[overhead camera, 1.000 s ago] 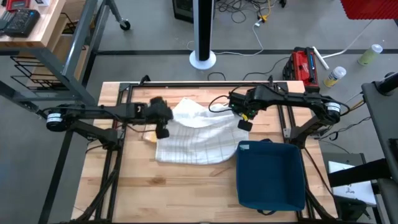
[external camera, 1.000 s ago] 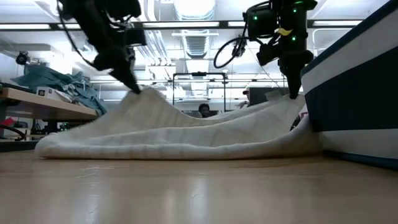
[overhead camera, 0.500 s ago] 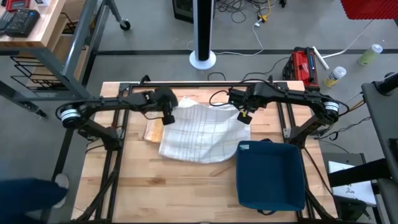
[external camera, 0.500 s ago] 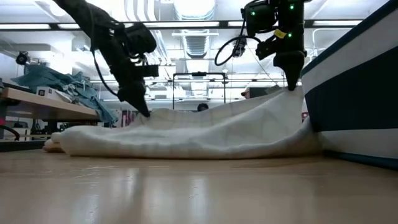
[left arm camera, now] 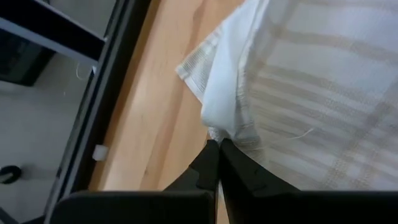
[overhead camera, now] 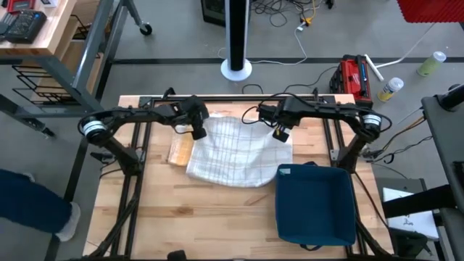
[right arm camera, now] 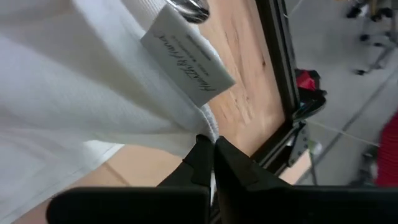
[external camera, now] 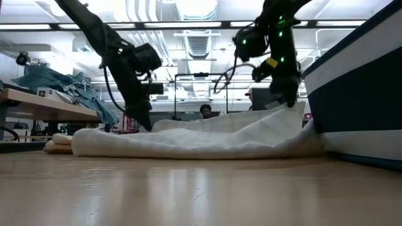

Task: Fold towel
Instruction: Fold the white towel

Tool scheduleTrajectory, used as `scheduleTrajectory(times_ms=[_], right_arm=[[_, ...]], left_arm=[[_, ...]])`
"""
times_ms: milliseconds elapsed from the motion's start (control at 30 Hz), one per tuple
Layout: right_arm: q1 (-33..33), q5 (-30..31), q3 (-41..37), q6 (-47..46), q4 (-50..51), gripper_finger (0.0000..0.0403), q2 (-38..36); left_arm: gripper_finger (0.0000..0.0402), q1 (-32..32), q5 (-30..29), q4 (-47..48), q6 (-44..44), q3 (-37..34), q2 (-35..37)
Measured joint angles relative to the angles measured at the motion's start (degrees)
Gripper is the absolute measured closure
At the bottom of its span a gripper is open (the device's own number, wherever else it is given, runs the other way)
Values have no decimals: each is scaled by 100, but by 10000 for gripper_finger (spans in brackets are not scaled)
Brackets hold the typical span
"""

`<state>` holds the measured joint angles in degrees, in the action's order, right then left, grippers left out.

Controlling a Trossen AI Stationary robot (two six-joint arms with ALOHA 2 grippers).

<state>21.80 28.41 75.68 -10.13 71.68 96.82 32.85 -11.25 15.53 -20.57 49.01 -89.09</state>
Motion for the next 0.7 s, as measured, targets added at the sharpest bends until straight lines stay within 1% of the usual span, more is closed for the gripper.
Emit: scheduleTrajectory(times_ms=[167,300,467,600,667,700], right_arm=[[132,319,-2,30,-45,403,282],[225,297,-4,94,-276,392,277],[299,321,73,252,-277,345,260],[360,577,164,266,-265,307,194],[366,668,207,292,-277,291,124],[374,671,226,342,-266,284,82]], left_arm=[[401,168,0,-79,118,0,-233],[389,271,-17,-343,268,0,-346],[356,341,-131,-297,309,-2,-192],[328,436,-334,132,308,-2,128],[316,462,-212,384,312,-2,350],[311,465,-7,459,318,-2,463]])
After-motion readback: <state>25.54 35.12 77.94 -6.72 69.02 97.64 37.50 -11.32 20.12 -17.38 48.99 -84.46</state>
